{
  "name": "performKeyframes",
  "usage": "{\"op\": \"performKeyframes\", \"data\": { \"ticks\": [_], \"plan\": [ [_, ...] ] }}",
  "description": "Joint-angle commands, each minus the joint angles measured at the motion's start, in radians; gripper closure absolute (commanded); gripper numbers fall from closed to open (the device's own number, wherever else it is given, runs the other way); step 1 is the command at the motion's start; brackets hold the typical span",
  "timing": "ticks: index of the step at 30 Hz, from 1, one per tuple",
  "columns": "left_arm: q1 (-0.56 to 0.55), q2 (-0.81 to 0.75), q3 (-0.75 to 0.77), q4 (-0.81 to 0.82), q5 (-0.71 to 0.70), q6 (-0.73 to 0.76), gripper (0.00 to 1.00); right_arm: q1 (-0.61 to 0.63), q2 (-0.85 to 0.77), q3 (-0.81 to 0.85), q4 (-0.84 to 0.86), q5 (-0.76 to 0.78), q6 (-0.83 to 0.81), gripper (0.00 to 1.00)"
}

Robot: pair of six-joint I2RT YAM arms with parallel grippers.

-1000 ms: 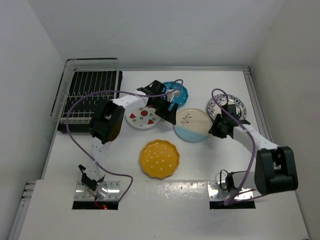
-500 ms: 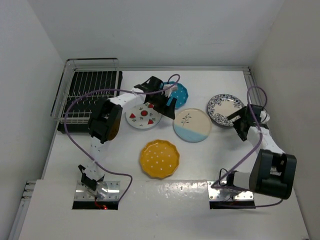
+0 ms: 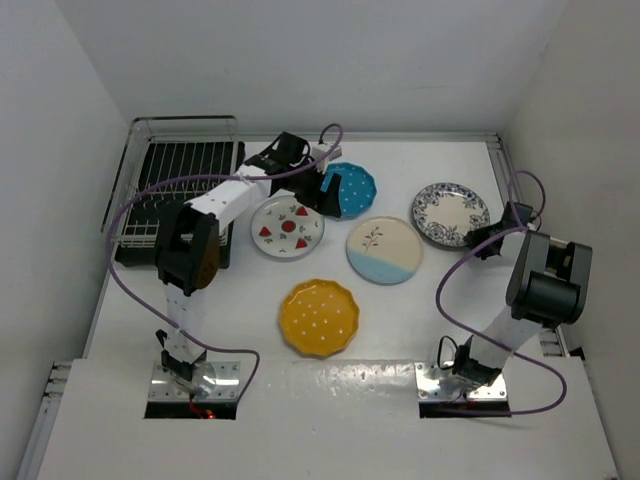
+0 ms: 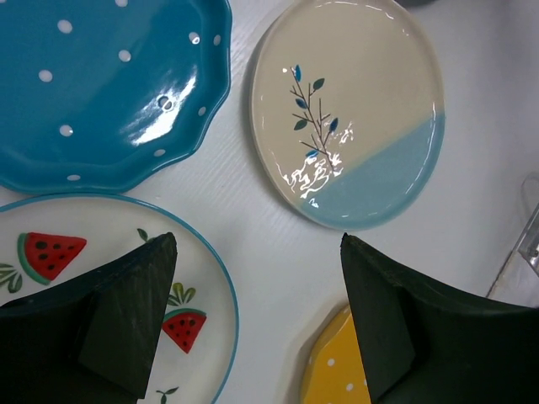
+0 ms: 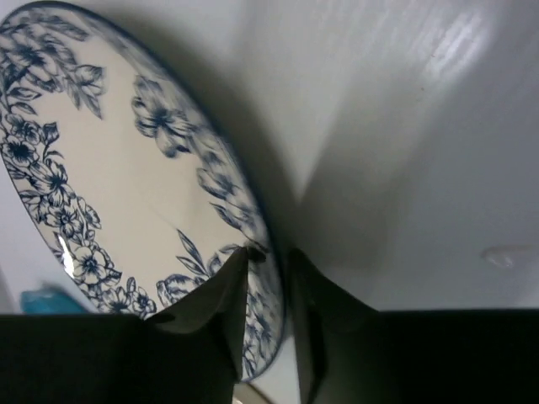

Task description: Load the plates into the dish rack

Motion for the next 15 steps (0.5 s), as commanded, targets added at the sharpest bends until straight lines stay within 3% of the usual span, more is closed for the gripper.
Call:
{"op": "performKeyframes", "data": {
  "ticks": [1, 4, 10, 15],
  "plan": [
    [0.004, -0.064, -0.009, -0.002, -0.006, 0.029, 0.17, -0.022, 0.104, 0.010, -0.016, -0.045, 0.038, 0.78],
    [0.004, -0.064, -0.009, -0.002, -0.017, 0.038, 0.17, -0.041, 0.108, -0.007, 0.025, -0.083, 0.032, 1.00],
    [0.004, -0.064, -0.009, -0.011, 0.001, 0.038, 0.17, -0.065, 0.040, -0.013, 0.165, -0.330, 0.007, 1.00],
    [0.004, -0.033, 0.000, -0.011, 0.012, 0.038, 0.17, -0.028, -0.144, -0.071, 0.285, -0.461, 0.093, 1.00]
  ]
}}
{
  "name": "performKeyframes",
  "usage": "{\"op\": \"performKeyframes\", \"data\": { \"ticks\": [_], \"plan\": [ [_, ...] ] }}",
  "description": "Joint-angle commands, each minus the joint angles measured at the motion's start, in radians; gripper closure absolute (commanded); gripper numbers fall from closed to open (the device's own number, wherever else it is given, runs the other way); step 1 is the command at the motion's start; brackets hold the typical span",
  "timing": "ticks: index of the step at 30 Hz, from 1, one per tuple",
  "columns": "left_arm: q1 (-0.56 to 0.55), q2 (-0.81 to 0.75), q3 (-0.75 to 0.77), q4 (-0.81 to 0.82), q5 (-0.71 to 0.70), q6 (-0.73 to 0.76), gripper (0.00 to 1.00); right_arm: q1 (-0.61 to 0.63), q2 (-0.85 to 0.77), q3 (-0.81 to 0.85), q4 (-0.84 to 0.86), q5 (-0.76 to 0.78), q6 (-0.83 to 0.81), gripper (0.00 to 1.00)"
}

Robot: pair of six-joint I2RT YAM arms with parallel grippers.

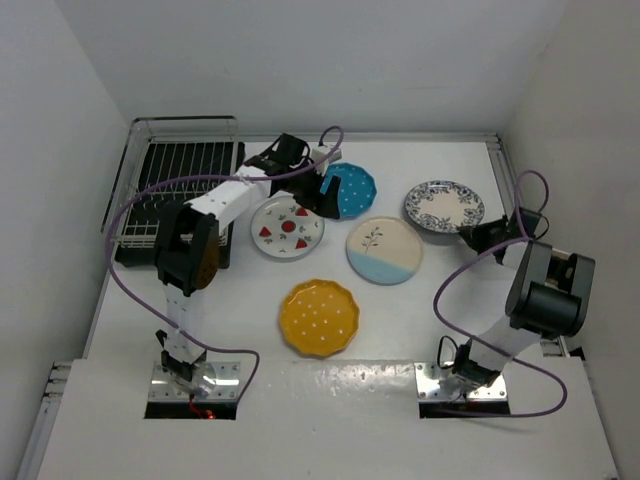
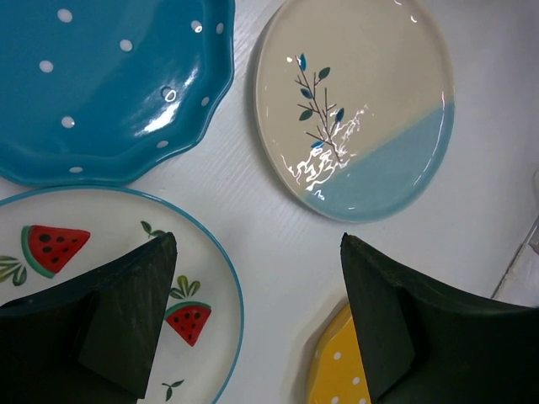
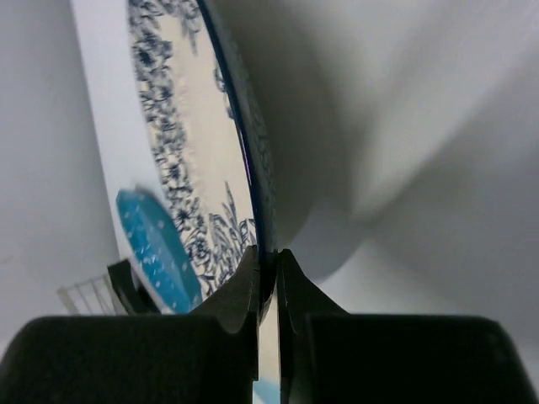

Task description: Load the plates into the dish rack

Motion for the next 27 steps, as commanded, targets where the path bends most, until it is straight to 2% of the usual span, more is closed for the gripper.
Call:
{"op": "performKeyframes", "data": {
  "ticks": [1, 8, 11, 16, 19, 25, 26, 27],
  "plan": [
    [-0.006, -0.017, 0.020, 0.003, 0.038, 0.009, 0.17, 0.046, -0.167, -0.061, 0.118, -0.154, 0.048, 1.00],
    [-0.044, 0.190, 0.181, 0.003, 0.230, -0.043, 0.12, 0.105, -0.325, -0.306, 0.265, -0.160, 0.204, 1.00],
    [-0.068, 0.231, 0.241, 0.003, 0.239, -0.054, 0.08, 0.154, -0.388, -0.371, 0.262, -0.152, 0.213, 1.00],
    [-0.092, 0.273, 0.241, 0.044, 0.225, -0.066, 0.06, 0.204, -0.518, -0.452, 0.283, -0.141, 0.236, 1.00],
    [-0.092, 0.300, 0.241, 0.044, 0.225, -0.077, 0.06, 0.238, -0.569, -0.483, 0.262, -0.132, 0.233, 1.00],
    [-0.115, 0.314, 0.230, 0.068, 0.319, -0.112, 0.07, 0.301, -0.632, -0.532, 0.213, -0.097, 0.215, 1.00],
    [-0.128, 0.323, 0.221, 0.068, 0.319, -0.112, 0.09, 0.312, -0.640, -0.551, 0.231, -0.092, 0.218, 1.00],
    [-0.137, 0.323, 0.210, 0.078, 0.319, -0.121, 0.16, 0.315, -0.641, -0.557, 0.243, -0.092, 0.227, 1.00]
  ]
}}
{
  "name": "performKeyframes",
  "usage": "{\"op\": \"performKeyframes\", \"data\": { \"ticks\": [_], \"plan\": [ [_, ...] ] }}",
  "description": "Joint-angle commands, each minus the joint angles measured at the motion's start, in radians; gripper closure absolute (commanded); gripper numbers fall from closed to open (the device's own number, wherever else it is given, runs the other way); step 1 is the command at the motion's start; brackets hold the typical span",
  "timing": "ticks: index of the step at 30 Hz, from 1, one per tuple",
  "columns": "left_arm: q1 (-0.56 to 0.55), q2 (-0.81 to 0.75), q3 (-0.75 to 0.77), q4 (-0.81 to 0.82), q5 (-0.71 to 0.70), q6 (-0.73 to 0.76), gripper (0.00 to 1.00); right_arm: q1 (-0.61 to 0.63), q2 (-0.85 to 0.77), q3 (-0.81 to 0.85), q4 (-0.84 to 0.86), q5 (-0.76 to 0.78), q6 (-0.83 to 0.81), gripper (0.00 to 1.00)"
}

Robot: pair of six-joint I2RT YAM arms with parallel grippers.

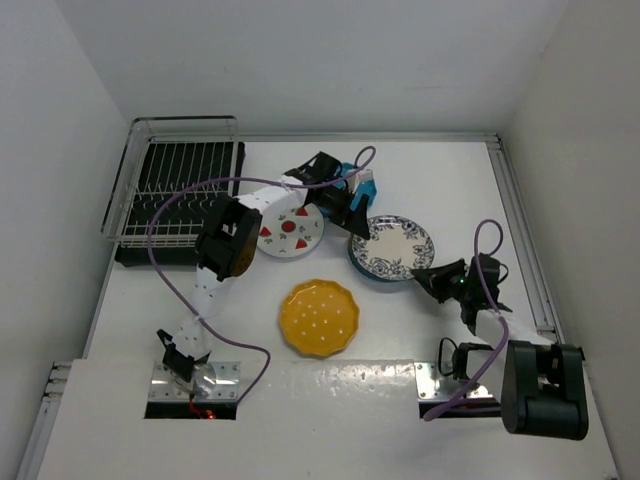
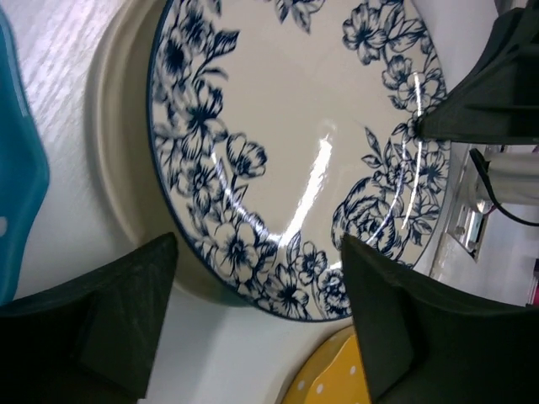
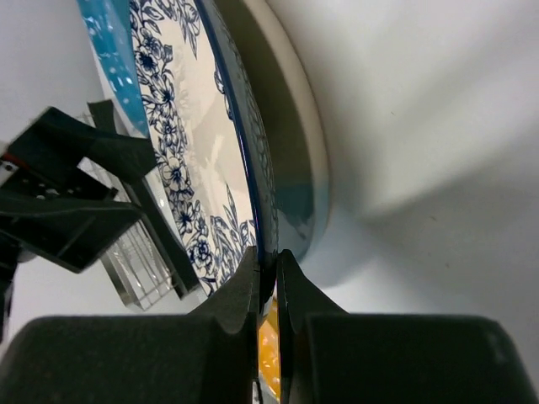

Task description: Load the plates into the dish rack

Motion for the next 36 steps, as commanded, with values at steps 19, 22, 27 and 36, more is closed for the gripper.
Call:
{"op": "performKeyframes", "data": {
  "ticks": [19, 22, 27, 36],
  "plan": [
    [-0.014, -0.006, -0.107, 0.161, 0.214, -0.136, 0.40, 0.129, 0.009, -0.086, 0.482, -0.084, 0.001, 1.00],
    [-0.014, -0.006, -0.150, 0.273, 0.312, -0.238, 0.42, 0.129, 0.031, -0.094, 0.578, -0.121, -0.018, 1.00],
    [-0.028, -0.028, -0.156, 0.333, 0.424, -0.297, 0.44, 0.134, 0.108, -0.119, 0.684, -0.179, 0.007, 1.00],
    [-0.015, -0.074, -0.136, 0.315, 0.331, -0.317, 1.00, 0.203, 0.282, -0.054, 0.884, -0.191, 0.085, 1.00]
  ]
}}
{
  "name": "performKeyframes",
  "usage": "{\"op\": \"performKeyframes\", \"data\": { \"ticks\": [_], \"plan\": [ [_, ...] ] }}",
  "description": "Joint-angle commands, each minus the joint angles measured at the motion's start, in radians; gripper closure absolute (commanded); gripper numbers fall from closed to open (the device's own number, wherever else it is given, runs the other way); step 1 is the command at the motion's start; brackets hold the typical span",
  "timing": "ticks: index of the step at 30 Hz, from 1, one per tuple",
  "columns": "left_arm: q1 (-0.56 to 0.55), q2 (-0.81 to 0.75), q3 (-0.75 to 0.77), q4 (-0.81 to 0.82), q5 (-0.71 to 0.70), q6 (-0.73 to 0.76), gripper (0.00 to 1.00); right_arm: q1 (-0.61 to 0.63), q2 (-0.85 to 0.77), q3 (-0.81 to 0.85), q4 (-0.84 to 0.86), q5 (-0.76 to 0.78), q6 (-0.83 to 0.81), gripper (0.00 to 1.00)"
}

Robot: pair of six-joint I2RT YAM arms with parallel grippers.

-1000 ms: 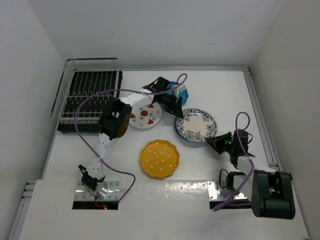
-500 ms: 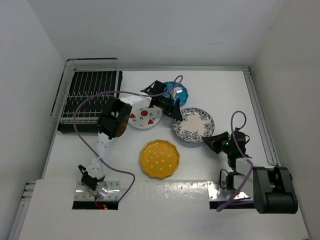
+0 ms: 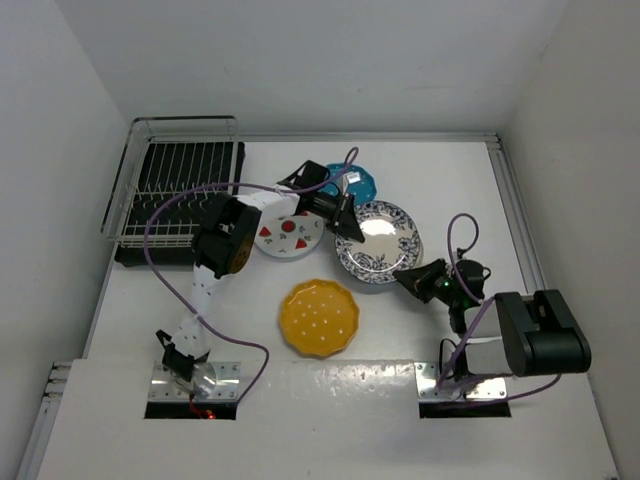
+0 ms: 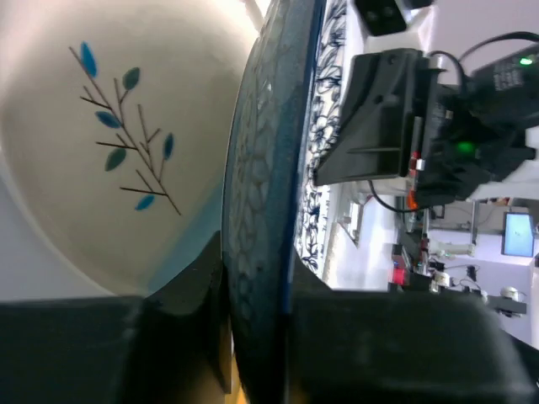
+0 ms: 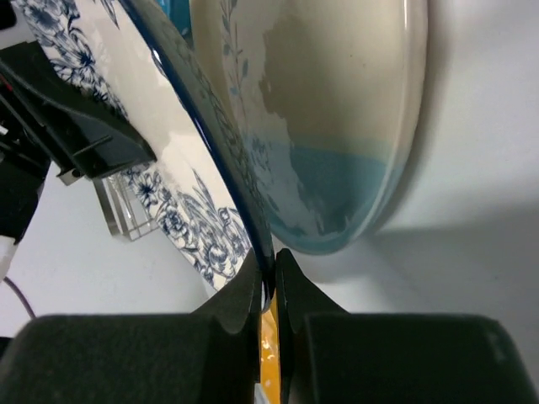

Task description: Load the plates into the dish rack

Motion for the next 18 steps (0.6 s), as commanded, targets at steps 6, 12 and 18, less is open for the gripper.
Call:
{"op": "performKeyframes", "data": {
  "ticks": [6, 12, 18],
  "plan": [
    [0.027, -0.171, 0.115, -0.167, -0.179, 0.139, 1.00, 0.032, -0.145, 0.148, -0.128, -0.114, -0.119, 0.73],
    [0.105, -0.298, 0.228, -0.285, -0.420, 0.270, 1.00, 0.032, -0.363, 0.339, -0.726, 0.143, -0.431, 0.26],
    [0.201, -0.413, 0.388, -0.394, -0.636, 0.385, 1.00, 0.032, -0.466, 0.445, -0.900, 0.266, -0.526, 0.24]
  ]
}}
